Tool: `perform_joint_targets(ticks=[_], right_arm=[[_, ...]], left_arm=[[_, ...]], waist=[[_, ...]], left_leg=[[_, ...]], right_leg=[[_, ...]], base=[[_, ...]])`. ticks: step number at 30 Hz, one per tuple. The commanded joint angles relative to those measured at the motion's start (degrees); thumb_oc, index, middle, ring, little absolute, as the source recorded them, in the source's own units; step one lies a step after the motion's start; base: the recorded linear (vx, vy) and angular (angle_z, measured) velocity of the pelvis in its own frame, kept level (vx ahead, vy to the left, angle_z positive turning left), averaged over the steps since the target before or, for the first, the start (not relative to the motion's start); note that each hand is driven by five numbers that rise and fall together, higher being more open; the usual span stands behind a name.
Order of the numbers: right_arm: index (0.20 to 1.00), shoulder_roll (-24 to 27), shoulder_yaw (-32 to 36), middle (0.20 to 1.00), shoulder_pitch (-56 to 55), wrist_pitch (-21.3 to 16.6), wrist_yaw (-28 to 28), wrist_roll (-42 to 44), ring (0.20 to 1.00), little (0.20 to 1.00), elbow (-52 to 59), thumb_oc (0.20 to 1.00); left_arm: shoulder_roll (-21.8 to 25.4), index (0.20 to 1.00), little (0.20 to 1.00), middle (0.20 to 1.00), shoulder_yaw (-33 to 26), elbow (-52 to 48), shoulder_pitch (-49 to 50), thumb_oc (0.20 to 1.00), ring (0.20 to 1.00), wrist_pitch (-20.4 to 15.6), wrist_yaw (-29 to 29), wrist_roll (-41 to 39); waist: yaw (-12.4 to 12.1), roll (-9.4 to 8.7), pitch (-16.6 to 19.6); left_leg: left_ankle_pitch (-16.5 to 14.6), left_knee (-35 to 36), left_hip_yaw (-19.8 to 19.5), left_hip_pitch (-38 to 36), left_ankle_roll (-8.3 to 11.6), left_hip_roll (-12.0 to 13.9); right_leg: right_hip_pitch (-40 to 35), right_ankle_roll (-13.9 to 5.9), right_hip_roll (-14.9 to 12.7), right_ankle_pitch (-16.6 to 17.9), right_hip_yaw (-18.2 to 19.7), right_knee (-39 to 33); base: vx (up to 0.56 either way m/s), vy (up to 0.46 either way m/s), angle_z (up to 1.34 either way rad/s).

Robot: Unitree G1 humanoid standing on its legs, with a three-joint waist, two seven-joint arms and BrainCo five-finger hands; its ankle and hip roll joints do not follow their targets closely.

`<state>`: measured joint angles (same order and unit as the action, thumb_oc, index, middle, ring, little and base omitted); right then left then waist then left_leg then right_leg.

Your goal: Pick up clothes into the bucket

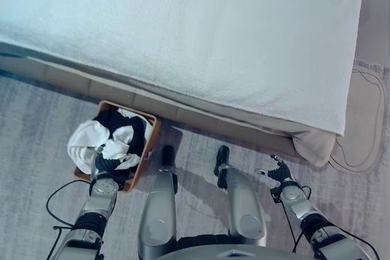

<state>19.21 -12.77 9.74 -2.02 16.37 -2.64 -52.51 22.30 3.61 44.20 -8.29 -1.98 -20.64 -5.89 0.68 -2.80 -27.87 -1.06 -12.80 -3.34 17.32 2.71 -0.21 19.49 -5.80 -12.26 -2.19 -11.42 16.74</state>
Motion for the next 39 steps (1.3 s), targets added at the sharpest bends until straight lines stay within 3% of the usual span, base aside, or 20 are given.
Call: perform_joint_targets(ticks=[1, 10, 22, 39], right_arm=[[1.000, 3.09, 2.25, 1.000, -2.77, 0.50, -0.77, -1.87, 1.000, 1.000, -0.46, 1.000], [1.000, 0.78, 2.77, 1.000, -5.67, 0.06, -2.80, -1.59, 1.000, 1.000, -3.94, 1.000], [1.000, -2.71, 4.76, 1.000, -7.45, 0.32, -6.45, 3.69, 1.000, 1.000, -10.06, 1.000], [1.000, -4.26, 4.82, 1.000, -8.72, 1.22, -9.14, 4.98, 1.000, 1.000, -14.56, 1.000]], left_arm=[[-1.42, 1.000, 1.000, 1.000, 0.57, 0.27, 3.49, 1.000, 1.000, -3.31, 4.50, -4.00], [-5.88, 1.000, 1.000, 1.000, 1.08, 5.78, 6.44, 1.000, 1.000, -3.55, 8.01, -3.77], [-9.90, 1.000, 1.000, 1.000, 1.34, 17.83, 8.61, 1.000, 1.000, -1.25, 10.31, -0.61], [-10.28, 1.000, 1.000, 1.000, 4.96, 20.42, 8.05, 1.000, 1.000, -0.03, 12.68, 5.25]], waist=[[1.62, 1.50, 4.07], [1.64, 2.85, 10.76], [1.63, 2.39, 17.81], [2.66, 1.67, 21.26]], left_leg=[[0.85, 2.44, -1.90, -1.49, 0.73, -0.96], [1.66, 6.37, -1.15, -8.47, 1.38, -0.22], [0.00, 8.20, 0.30, -16.45, 1.54, 0.66], [-0.69, 10.91, 0.99, -20.31, 1.14, 0.87]], right_leg=[[-5.52, -1.81, 0.86, -0.64, -1.02, -3.12], [-13.54, -1.47, 3.32, -0.01, -1.17, -10.30], [-23.10, -0.92, 4.58, -0.74, -1.09, -15.02], [-26.36, -0.94, 5.34, -0.40, 0.12, -17.74]], base=[[0.06, -0.070, 0.02], [0.06, -0.047, -0.04], [0.08, -0.037, -0.01], [0.01, -0.001, 0.00]])
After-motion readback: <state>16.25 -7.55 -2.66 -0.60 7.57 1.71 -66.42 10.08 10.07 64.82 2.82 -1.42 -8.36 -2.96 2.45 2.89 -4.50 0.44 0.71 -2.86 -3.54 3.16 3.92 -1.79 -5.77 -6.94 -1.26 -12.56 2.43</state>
